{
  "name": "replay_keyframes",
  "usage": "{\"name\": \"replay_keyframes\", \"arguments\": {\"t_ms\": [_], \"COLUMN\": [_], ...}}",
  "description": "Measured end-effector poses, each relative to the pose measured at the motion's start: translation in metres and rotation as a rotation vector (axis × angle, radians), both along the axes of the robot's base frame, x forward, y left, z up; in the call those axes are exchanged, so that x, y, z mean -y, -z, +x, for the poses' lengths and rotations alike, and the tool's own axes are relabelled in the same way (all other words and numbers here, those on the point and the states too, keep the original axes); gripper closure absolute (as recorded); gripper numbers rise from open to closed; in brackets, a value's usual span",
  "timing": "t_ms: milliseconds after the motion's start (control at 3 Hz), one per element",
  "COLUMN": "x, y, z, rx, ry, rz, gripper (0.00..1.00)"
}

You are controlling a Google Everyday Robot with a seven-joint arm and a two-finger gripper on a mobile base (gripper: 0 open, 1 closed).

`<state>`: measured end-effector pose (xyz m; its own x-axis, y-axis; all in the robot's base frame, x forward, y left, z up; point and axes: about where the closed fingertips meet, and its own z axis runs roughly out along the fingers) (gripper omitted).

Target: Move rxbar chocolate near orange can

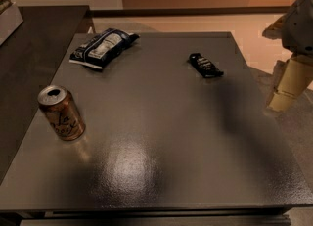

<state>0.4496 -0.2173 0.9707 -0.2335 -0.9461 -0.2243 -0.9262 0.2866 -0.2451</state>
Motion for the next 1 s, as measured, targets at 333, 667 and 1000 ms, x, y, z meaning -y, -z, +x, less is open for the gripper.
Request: {"name": "replay_keyframes", "arguments": {"t_ms": [333,667,1000], "x": [0.004,0.006,0.007], "y": [0.012,0.018,0.028], "z": [0.017,0.025,0.055], "rx": [-0.003,-0.008,0.024], "ry": [0.033,0.047,0.104], "rz": [0.042,0.060,0.141], "gripper": [0.00,0.00,0.00]}}
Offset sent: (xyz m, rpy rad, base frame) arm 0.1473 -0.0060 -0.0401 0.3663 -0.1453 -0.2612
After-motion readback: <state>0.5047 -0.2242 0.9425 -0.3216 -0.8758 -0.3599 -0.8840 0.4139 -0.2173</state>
